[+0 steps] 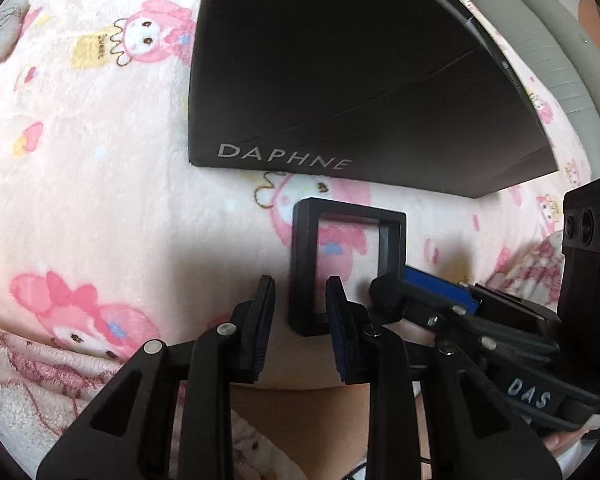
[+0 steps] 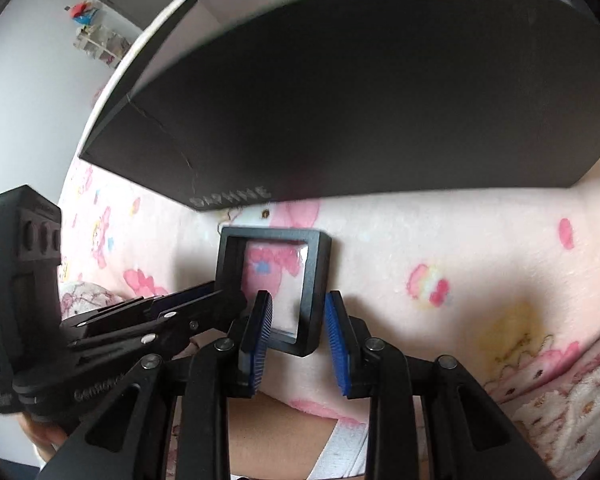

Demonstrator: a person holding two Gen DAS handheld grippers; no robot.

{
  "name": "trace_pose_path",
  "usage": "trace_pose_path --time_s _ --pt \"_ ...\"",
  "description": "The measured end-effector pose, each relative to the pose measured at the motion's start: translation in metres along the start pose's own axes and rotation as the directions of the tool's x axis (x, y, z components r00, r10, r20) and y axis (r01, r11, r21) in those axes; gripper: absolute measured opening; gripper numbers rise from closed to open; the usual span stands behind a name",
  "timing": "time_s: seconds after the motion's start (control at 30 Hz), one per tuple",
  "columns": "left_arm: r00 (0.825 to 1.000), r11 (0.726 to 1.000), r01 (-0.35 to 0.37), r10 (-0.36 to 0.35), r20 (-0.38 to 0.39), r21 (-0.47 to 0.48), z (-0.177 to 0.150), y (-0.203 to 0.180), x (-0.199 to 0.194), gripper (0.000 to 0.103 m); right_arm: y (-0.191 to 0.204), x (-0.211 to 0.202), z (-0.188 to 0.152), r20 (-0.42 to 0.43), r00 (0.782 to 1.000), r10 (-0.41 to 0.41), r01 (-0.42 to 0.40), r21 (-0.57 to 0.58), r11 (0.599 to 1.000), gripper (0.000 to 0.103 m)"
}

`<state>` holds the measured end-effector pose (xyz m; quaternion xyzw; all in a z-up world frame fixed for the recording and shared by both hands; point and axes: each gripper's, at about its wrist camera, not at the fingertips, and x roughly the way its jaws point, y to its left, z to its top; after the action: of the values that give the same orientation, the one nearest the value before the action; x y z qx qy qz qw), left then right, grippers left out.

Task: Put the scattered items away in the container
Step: 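Carry the black frame over the black box and lower it inside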

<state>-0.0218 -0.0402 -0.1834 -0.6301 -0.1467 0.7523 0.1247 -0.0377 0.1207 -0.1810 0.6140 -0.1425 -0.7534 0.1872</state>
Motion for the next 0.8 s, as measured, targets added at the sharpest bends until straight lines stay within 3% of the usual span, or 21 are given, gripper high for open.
trace_pose_path --time_s 0.17,0.27,0.37,0.5,0.63,0.7,0.8 --pt "1.000 1.000 0.020 -0.020 0.002 0.008 -0.001 -0.001 -0.001 0.024 -0.003 0.009 0.002 -0.026 0.999 0.032 -0.031 0.029 0.999 0.023" --pt "0.999 0.999 0.051 -0.051 0.016 0.018 -0.007 -0.006 -0.017 0.025 0.006 -0.002 -0.003 0.003 1.000 0.013 -0.013 -0.022 1.000 0.022" --pt "0.992 0.993 0.113 -0.114 0.045 0.024 -0.012 -0.014 -0.045 0.025 0.016 -0.026 -0.010 0.048 0.999 -0.007 0.011 -0.079 0.997 0.022" --pt "0.979 0.988 0.133 -0.144 0.143 0.084 -0.006 -0.039 -0.099 0.025 0.022 -0.078 -0.008 0.134 0.988 0.075 -0.063 -0.092 0.994 0.022" --pt "0.960 0.988 0.097 -0.124 0.252 0.119 0.027 -0.063 -0.138 0.029 0.036 -0.127 0.010 0.260 0.958 0.123 -0.087 -0.147 0.985 0.022" --pt "0.960 0.993 0.062 -0.087 0.267 0.099 0.053 -0.068 -0.142 0.029 0.042 -0.141 0.032 0.293 0.947 0.133 -0.078 -0.195 0.978 0.022" --pt "0.967 0.999 0.010 -0.022 0.256 0.047 0.094 -0.061 -0.137 0.029 0.057 -0.129 0.075 0.282 0.955 0.098 -0.025 -0.252 0.968 0.022"
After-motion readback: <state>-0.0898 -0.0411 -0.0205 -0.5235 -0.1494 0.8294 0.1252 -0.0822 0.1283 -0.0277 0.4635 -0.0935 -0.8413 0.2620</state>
